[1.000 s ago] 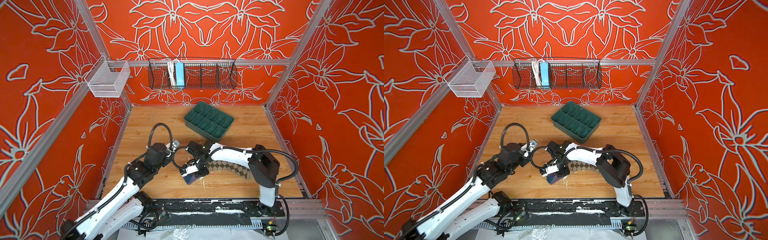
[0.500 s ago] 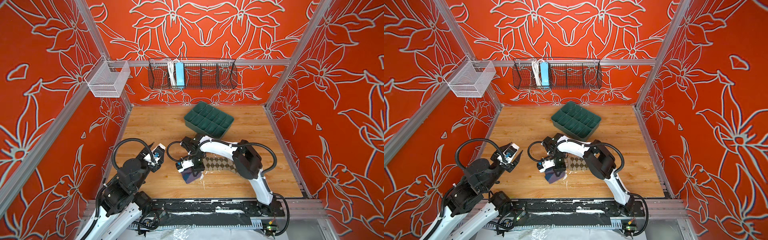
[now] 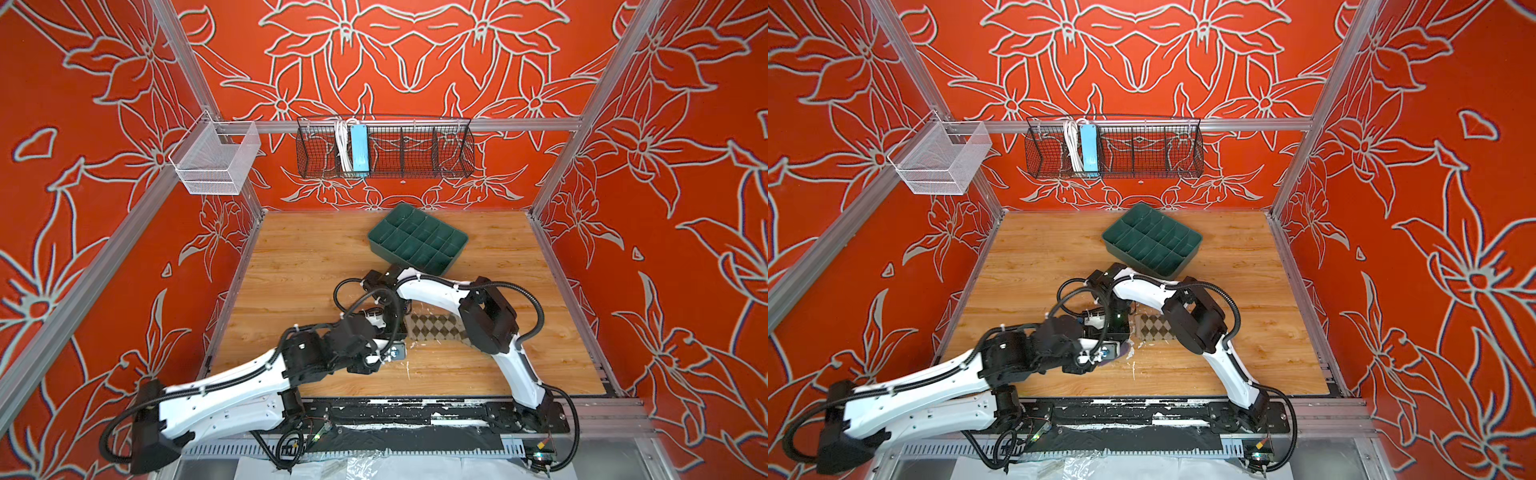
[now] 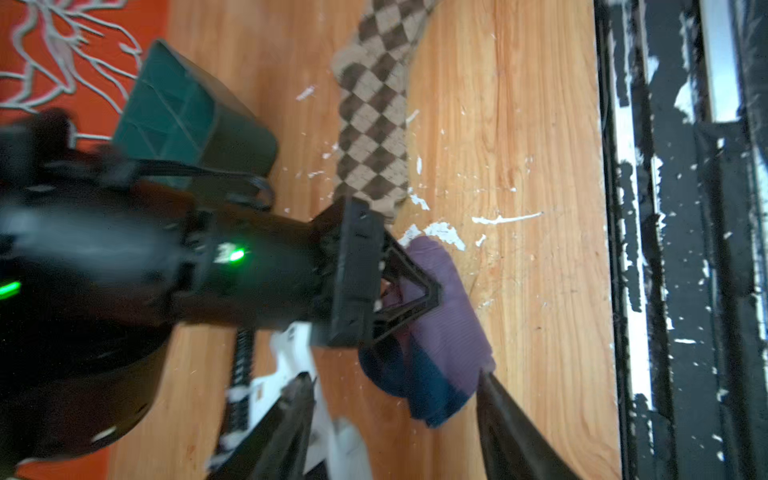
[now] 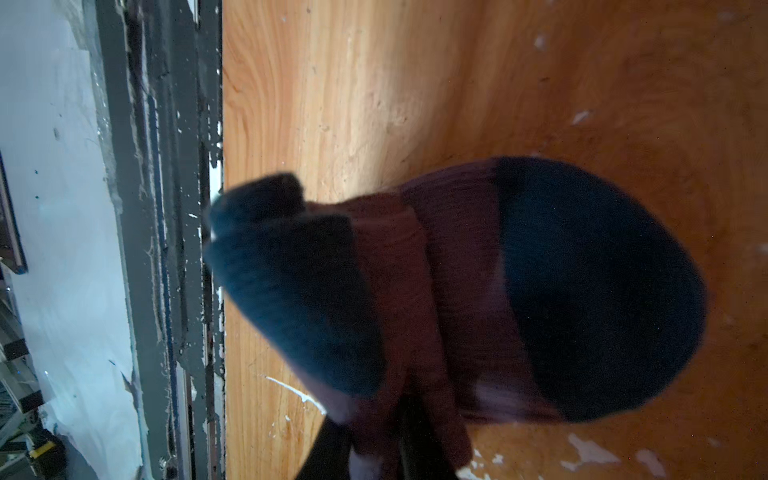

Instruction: Roll the socks

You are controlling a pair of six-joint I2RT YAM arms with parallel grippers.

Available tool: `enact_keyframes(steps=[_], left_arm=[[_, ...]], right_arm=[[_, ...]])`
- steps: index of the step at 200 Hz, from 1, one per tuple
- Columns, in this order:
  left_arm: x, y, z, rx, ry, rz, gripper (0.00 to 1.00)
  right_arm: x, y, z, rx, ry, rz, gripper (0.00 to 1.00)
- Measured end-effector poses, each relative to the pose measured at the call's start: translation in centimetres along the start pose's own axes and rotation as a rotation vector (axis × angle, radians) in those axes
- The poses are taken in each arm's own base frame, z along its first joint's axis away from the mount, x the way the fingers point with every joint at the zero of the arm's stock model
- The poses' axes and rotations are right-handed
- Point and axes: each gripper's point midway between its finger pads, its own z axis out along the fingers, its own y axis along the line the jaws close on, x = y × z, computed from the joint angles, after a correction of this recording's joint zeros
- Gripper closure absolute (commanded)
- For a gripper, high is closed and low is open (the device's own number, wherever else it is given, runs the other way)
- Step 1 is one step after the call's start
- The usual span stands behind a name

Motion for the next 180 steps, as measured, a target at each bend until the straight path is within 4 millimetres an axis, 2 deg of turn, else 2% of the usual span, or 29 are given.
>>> enact_keyframes(steps=[25, 50, 103, 146, 164, 180], left_arm=[[0.7, -1.6, 3.2, 0.011, 0.153, -0.018, 0.45], [1.8, -1.3, 5.2, -0.047, 0.303, -0.088, 0.47], [3.7, -0.5, 5.6, -0.159, 0.423, -0.209, 0.45], [5.9, -1.2, 6.6, -0.2, 0.503, -0.259, 0.45], [6.3, -1.6, 7.1, -0.199, 0.525, -0.255, 0.5], [6.5, -1.9, 7.6, -0.184, 0.538, -0.244, 0.59]], right_arm=[[-0.1, -0.4, -0.1, -0.01, -0.027, 0.021, 0.8], [-0.1, -0.6, -0.2, -0.007, -0.032, 0.028, 0.8], [-0.3, -1.1, -0.3, 0.0, -0.078, 0.029, 0.8], [-0.3, -1.1, -0.3, 0.004, -0.103, 0.025, 0.79], [-0.2, -1.2, -0.4, 0.008, -0.12, 0.025, 0.79], [-0.1, -1.2, -0.5, 0.014, -0.141, 0.023, 0.79]])
